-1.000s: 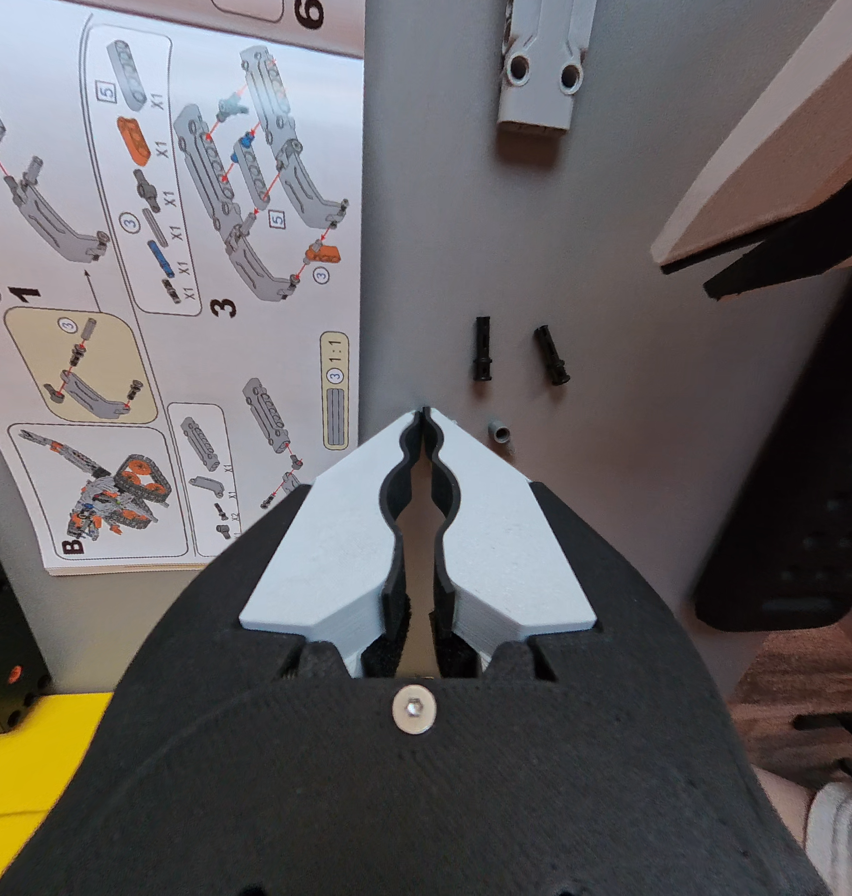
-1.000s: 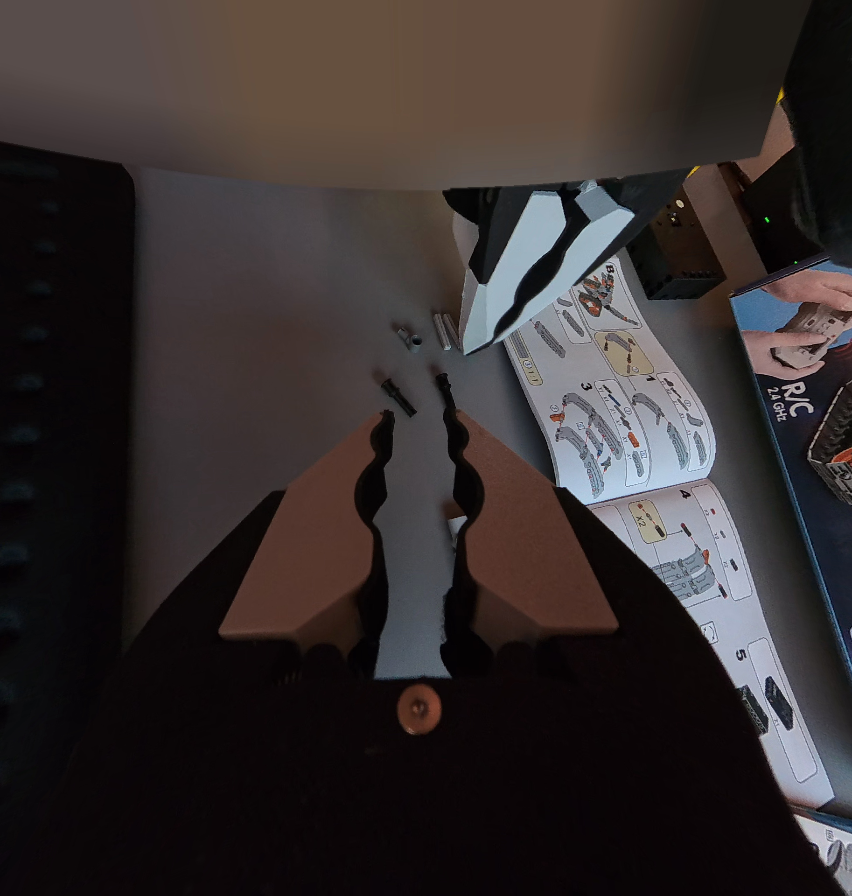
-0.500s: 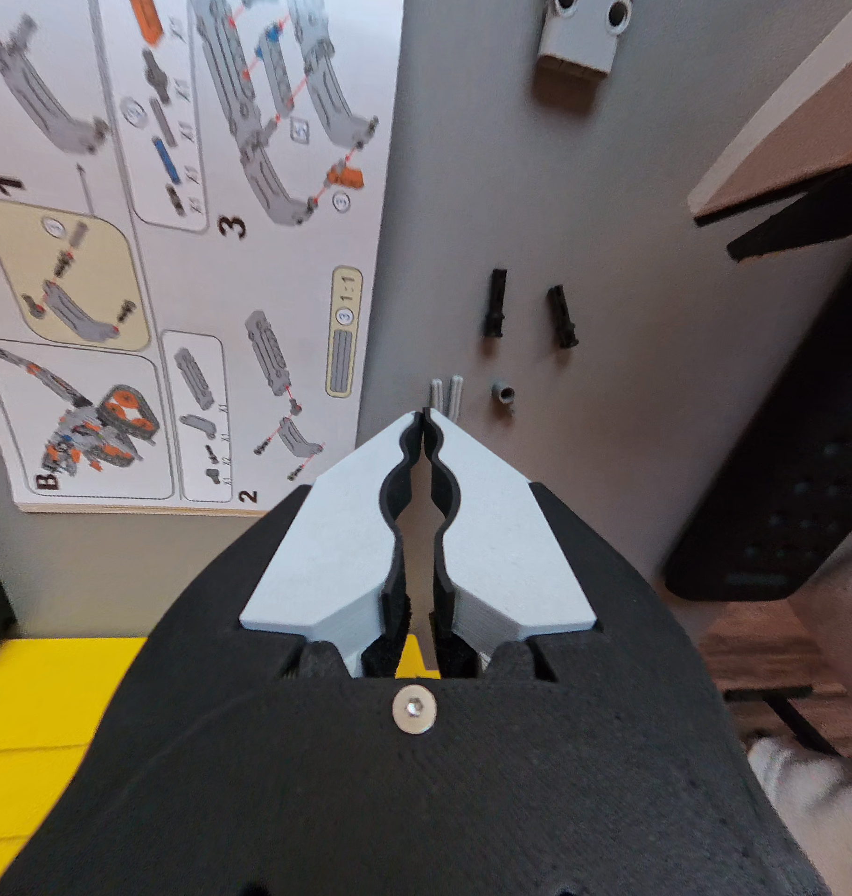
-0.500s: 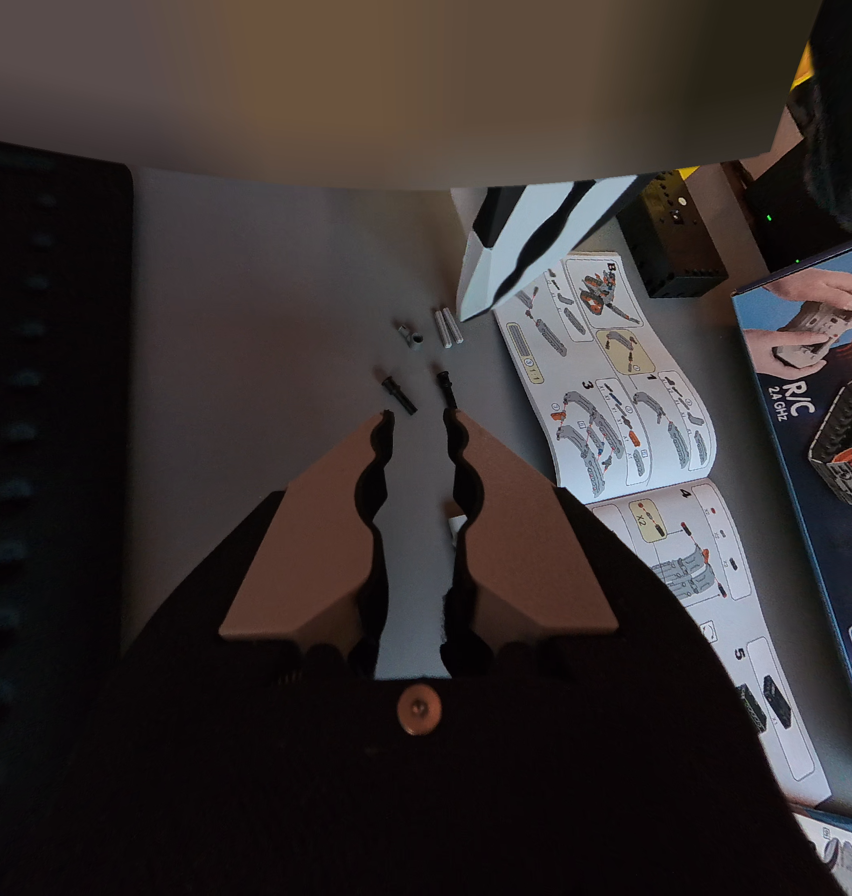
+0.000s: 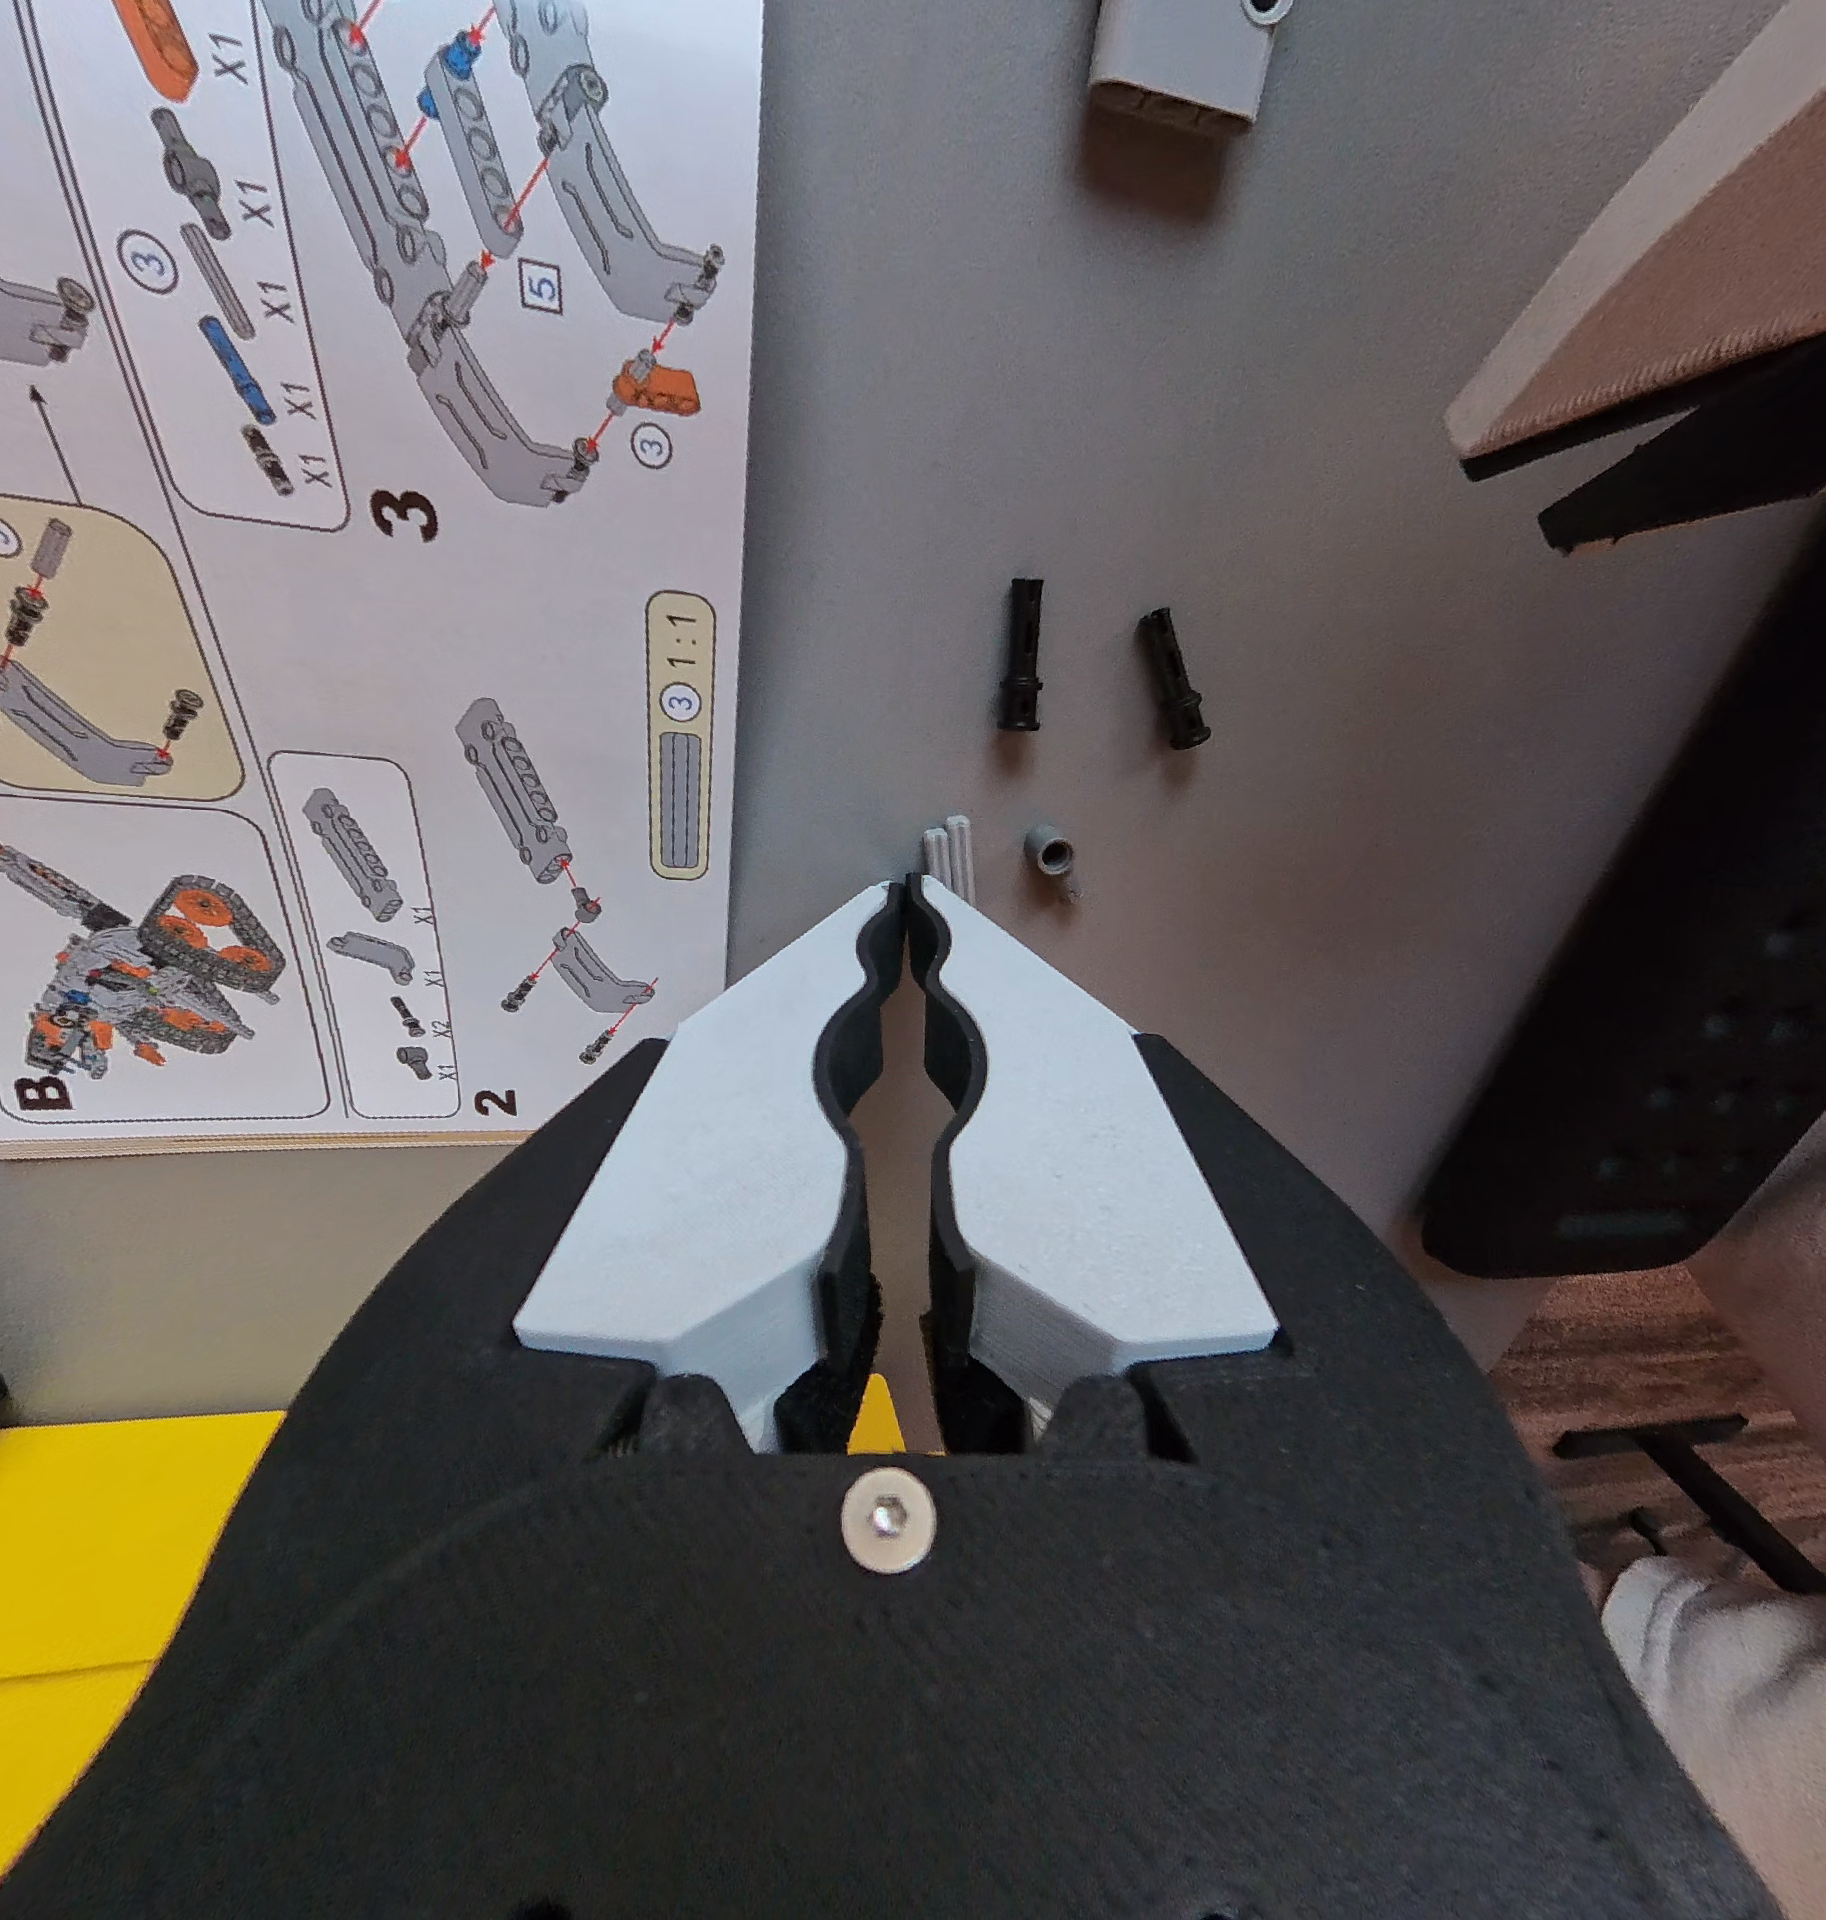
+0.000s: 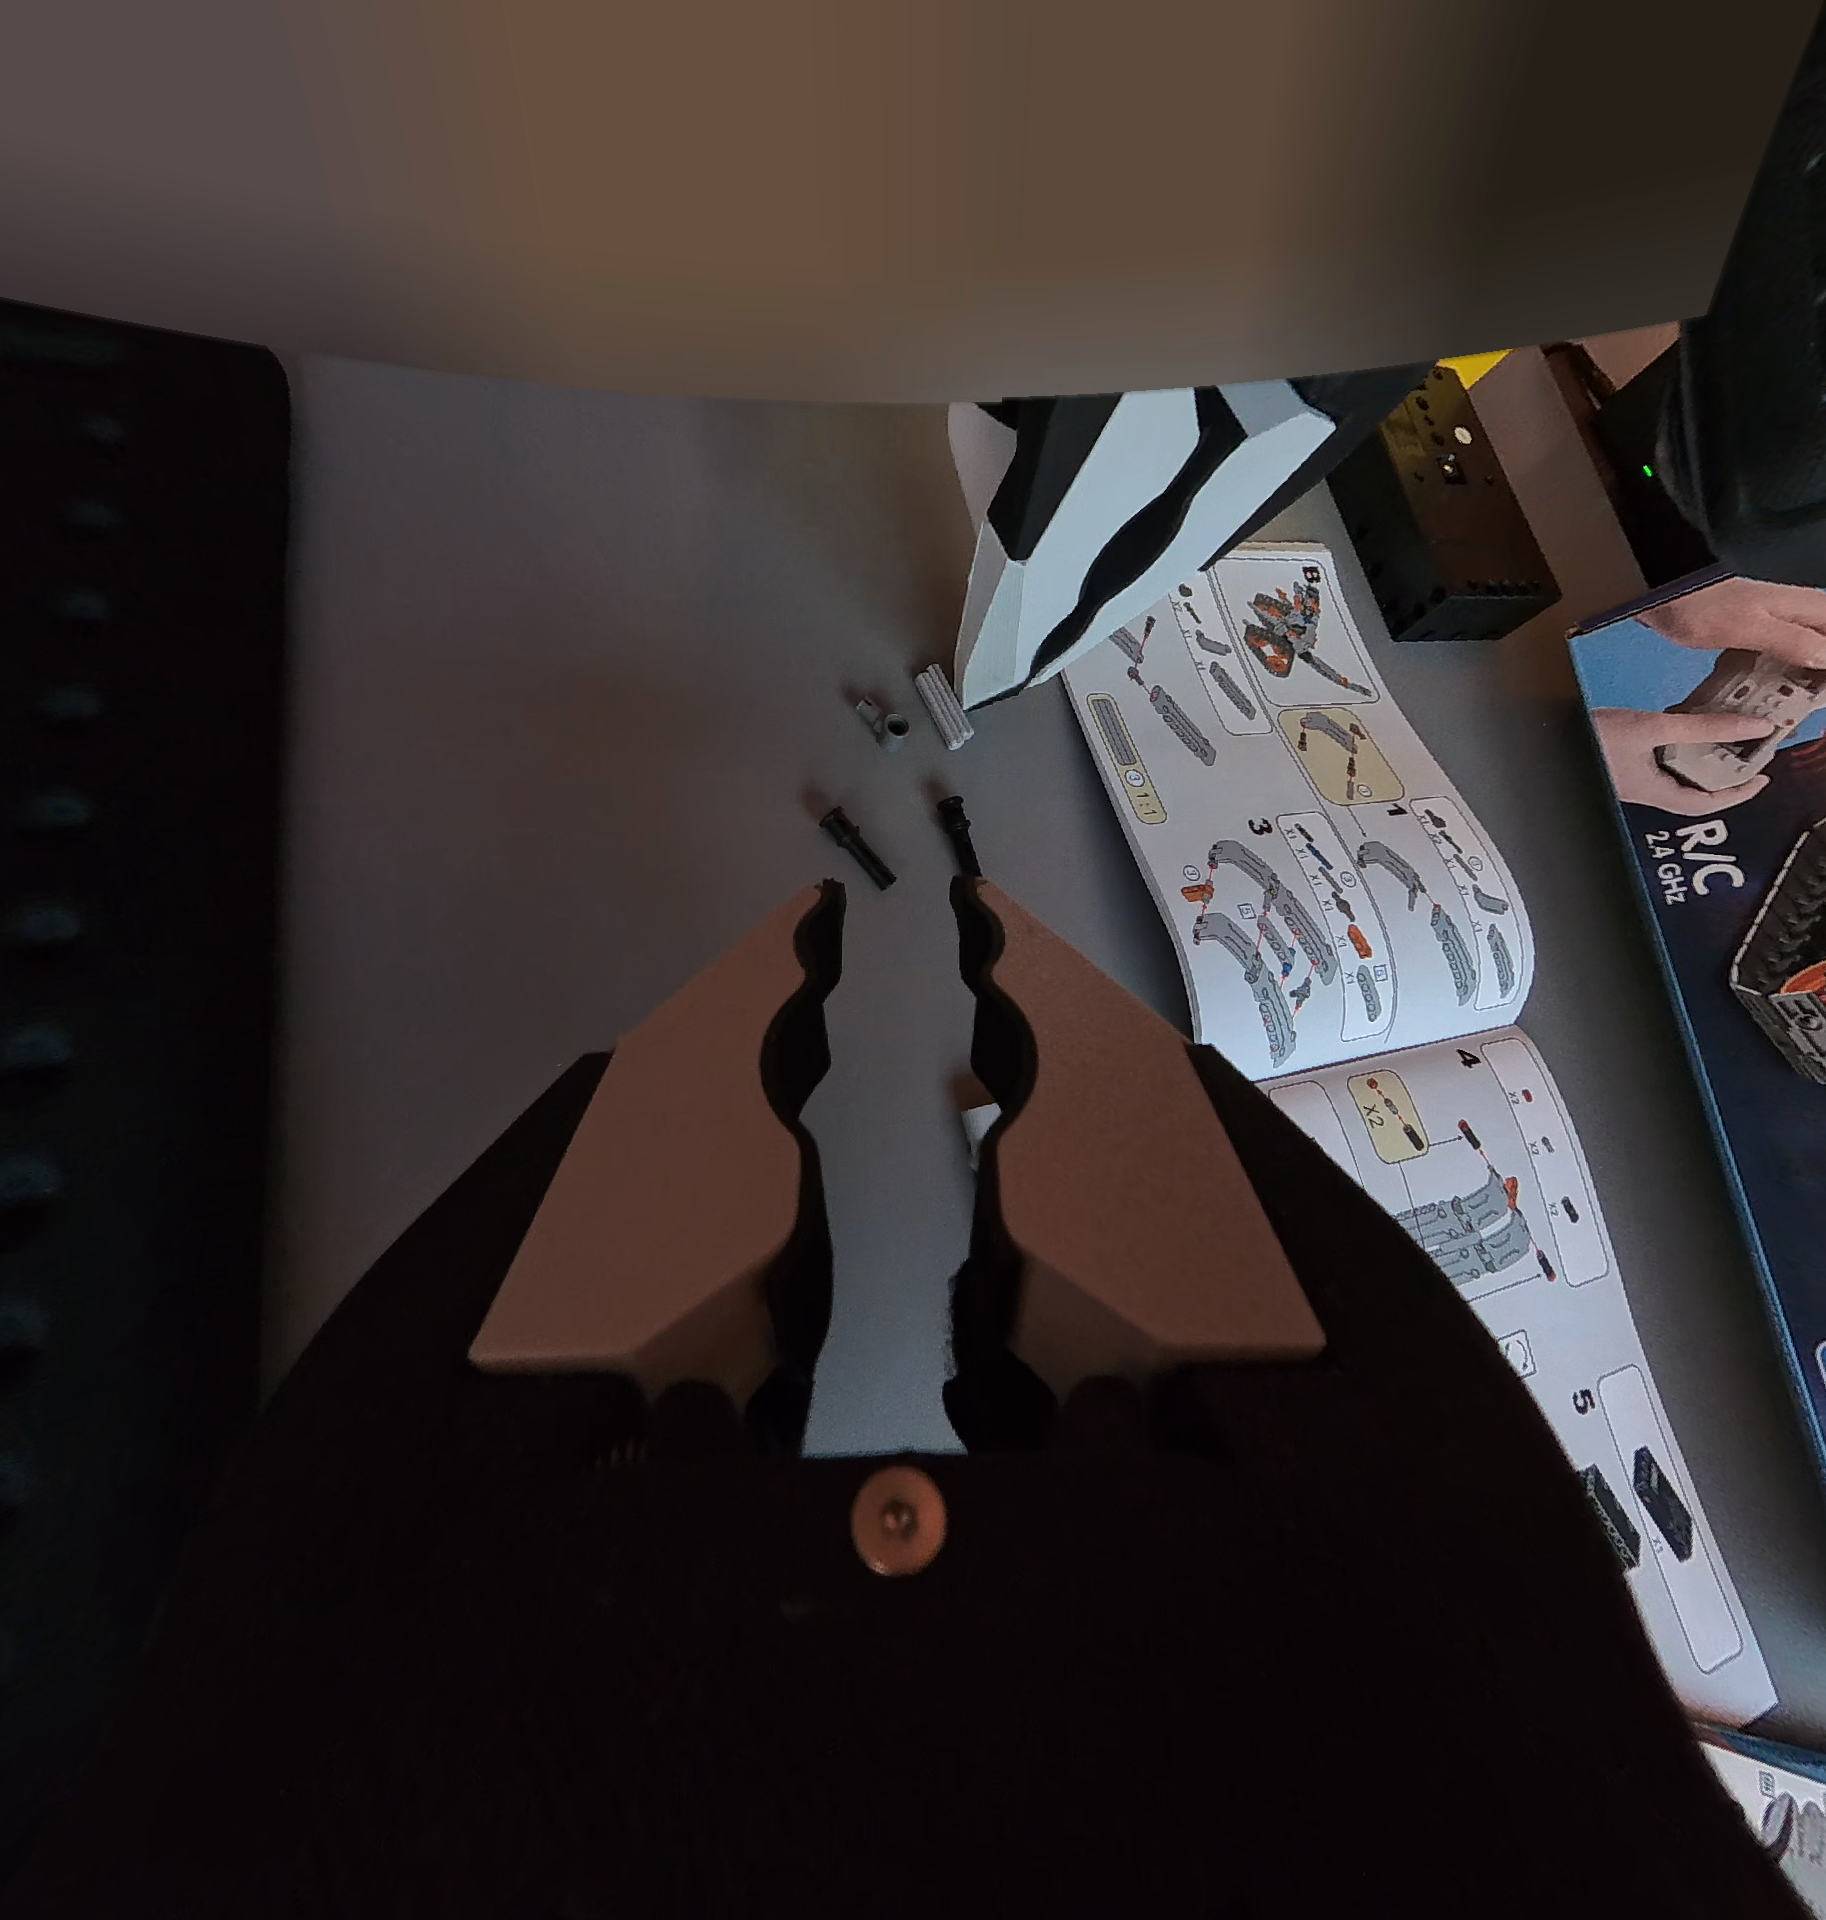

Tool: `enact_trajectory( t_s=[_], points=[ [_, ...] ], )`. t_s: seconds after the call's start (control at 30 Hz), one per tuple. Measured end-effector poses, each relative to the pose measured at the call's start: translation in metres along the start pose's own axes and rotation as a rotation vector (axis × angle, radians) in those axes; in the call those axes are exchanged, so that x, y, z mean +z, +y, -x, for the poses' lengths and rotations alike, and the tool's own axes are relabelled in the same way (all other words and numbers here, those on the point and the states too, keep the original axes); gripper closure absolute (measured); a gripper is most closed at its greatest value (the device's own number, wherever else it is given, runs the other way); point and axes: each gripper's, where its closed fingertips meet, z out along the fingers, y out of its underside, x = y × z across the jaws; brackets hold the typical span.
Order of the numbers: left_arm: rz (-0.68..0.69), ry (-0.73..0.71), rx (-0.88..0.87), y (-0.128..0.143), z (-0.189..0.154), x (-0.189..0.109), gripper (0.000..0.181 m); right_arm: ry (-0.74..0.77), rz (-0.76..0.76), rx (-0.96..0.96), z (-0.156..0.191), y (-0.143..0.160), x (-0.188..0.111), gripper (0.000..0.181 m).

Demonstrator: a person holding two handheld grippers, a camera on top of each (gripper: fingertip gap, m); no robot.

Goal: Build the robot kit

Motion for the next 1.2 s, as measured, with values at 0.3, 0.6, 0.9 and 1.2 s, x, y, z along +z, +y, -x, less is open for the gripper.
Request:
enact_trajectory(
  t_s=[0.3, 0.6, 0.9, 1.2],
  points=[
    [-0.123, -0.061, -0.031, -0.002, 0.007, -0.037, 0.181, 0.004, 0.002, -0.008, 0.001, 0.0, -0.001, 0.16],
    [-0.378, -0.366, -0.574, 0.139, 0.071, -0.166, 0.15, -0.012, -0.07, -0.025, 0.01, -0.019, -0.004, 0.16],
    [-0.27, -0.341, -0.936, 0.21, 0.13, -0.142, 0.149, -0.018, -0.034, 0.021, 0.003, -0.005, 0.006, 0.16],
    [-0.082, -0.306, -1.016, 0.23, 0.15, -0.103, 0.135, -0.032, -0.014, 0.039, 0.002, 0.002, 0.013, 0.16]
  ],
)
